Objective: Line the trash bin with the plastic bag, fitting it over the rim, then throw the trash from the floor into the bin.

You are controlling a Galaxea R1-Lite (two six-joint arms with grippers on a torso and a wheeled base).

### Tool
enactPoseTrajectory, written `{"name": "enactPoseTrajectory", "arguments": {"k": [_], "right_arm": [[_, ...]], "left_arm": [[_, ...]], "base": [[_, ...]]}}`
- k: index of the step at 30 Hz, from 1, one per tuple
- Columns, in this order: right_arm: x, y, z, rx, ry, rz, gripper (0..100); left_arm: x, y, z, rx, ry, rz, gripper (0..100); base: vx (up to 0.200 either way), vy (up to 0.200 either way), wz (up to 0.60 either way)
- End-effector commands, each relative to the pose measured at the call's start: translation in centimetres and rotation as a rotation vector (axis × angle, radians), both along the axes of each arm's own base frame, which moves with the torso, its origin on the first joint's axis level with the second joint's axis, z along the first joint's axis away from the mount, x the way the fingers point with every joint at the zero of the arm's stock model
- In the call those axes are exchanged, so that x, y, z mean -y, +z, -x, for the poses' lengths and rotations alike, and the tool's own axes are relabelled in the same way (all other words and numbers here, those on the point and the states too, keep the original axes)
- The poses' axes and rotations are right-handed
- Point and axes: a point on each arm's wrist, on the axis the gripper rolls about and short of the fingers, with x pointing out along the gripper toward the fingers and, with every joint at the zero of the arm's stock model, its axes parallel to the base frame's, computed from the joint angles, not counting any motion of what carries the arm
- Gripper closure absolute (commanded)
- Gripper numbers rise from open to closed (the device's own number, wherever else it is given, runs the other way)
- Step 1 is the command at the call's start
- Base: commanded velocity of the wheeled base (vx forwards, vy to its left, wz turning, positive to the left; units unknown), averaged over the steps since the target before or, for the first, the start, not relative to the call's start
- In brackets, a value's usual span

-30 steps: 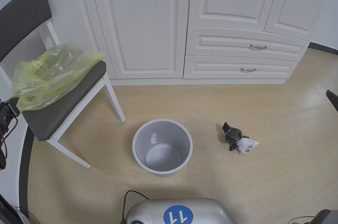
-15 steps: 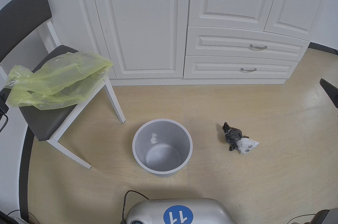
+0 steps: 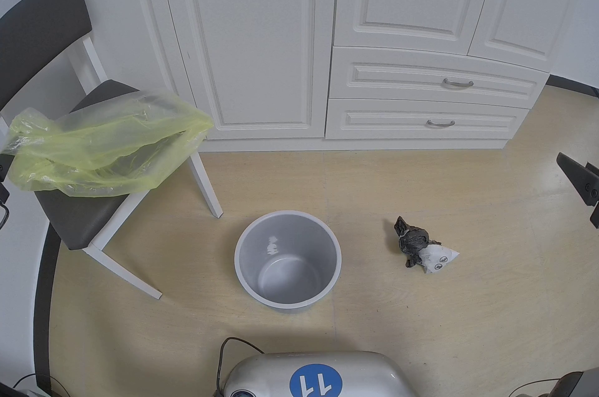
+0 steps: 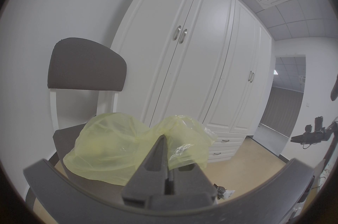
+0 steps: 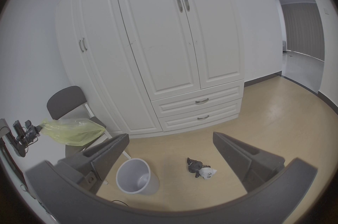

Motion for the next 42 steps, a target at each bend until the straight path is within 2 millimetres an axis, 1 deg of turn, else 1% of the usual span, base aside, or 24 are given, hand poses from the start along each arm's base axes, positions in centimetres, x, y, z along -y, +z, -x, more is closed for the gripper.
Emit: {"name": "enactPoseTrajectory", "arguments": {"k": [1,4,5,6,7,9,11,14,15,16,20,22,25,27,29,30,31,32,33,35,36,37,41,42], "right_arm": [[-0.1,-0.3,-0.1,-0.009,0.004,0.021,0],[-0.1,-0.3,-0.1,-0.009,0.006,0.024,0],[-0.1,-0.3,-0.1,-0.009,0.004,0.024,0],[-0.1,-0.3,-0.1,-0.007,0.006,0.023,0],[-0.1,-0.3,-0.1,-0.01,0.006,0.025,0],[-0.1,-0.3,-0.2,-0.009,0.009,0.025,0],[-0.7,0.3,-0.5,0.003,0.054,0.043,0],[-1.5,2.0,-1.4,0.035,0.099,0.08,0],[-1.5,2.0,-1.4,0.035,0.099,0.08,0],[-2.1,2.8,-2.3,0.044,0.104,0.113,0],[-2.9,2.7,-2.4,0.034,0.151,0.121,0],[-3.6,1.5,-2.0,-0.002,0.216,0.114,0],[-4.2,0.2,-2.1,-0.051,0.246,0.12,0],[-4.7,-0.2,-2.7,-0.064,0.251,0.123,0],[-5.2,-0.5,-3.3,-0.066,0.249,0.119,0],[-5.2,-0.6,-3.4,-0.065,0.249,0.115,0],[-5.4,-0.9,-3.6,-0.067,0.249,0.114,0],[-5.4,-1.0,-3.6,-0.067,0.249,0.114,0],[-5.7,-1.2,-3.9,-0.063,0.251,0.114,0],[-5.8,-1.3,-4.1,-0.061,0.249,0.113,0],[-6.0,-1.4,-4.3,-0.063,0.251,0.116,0],[-6.1,-1.5,-4.4,-0.067,0.25,0.12,0],[-6.4,-1.8,-4.3,-0.076,0.264,0.127,0],[-6.4,-1.8,-4.3,-0.077,0.265,0.13,0]], "left_arm": [[0.2,0.0,0.2,0.004,-0.003,-0.004,100],[0.4,-0.1,0.3,0.003,-0.012,-0.004,100],[1.3,0.2,0.7,0.021,-0.045,-0.014,100],[1.3,0.2,0.7,0.021,-0.045,-0.014,100],[2.4,0.6,1.3,0.046,-0.09,-0.024,100],[3.0,0.7,1.6,0.053,-0.111,-0.027,100],[3.6,1.0,2.2,0.064,-0.123,-0.037,100],[3.8,1.7,2.6,0.083,-0.126,-0.05,100],[3.8,1.7,2.6,0.083,-0.126,-0.05,100],[3.8,2.5,2.6,0.097,-0.126,-0.058,100],[3.8,2.9,2.4,0.108,-0.121,-0.075,100],[3.7,2.7,1.8,0.112,-0.118,-0.123,100],[3.9,2.1,-0.2,0.088,-0.144,-0.139,100],[3.8,1.7,-2.7,0.057,-0.128,-0.106,100],[3.6,1.0,-6.0,0.027,-0.043,-0.081,100],[3.7,0.8,-6.9,0.022,-0.008,-0.08,100],[3.9,0.3,-8.6,0.015,0.079,-0.084,100],[4.0,0.3,-8.8,0.017,0.087,-0.084,100],[4.7,0.1,-9.9,0.021,0.186,-0.088,100],[5.5,0.4,-9.8,0.039,0.205,-0.081,100],[7.3,1.4,-8.6,0.078,0.147,-0.073,100],[8.2,1.9,-7.5,0.098,0.11,-0.069,100],[10.8,3.5,-3.0,0.131,-0.029,-0.063,100],[10.9,3.6,-2.6,0.134,-0.04,-0.062,100]], "base": [[0.0,0.0,0.0],[0.0,0.0,0.0],[0.0,0.0,0.0],[0.0,0.0,0.0],[0.0,0.0,0.0],[0.0,0.0,0.0],[0.0,0.0,0.0],[0.0,0.0,0.0],[0.0,0.0,0.0],[0.0,0.0,0.0],[0.0,0.0,0.0],[0.0,0.0,0.0],[0.0,0.0,0.0],[0.0,0.0,0.0],[0.0,0.0,0.0],[0.0,0.0,0.0],[0.0,0.0,0.0],[0.0,0.0,0.0],[0.0,0.0,0.0],[0.0,0.0,0.0],[0.0,0.0,0.0],[0.0,0.0,0.0],[0.0,0.0,0.0],[0.0,0.0,0.0]]}}
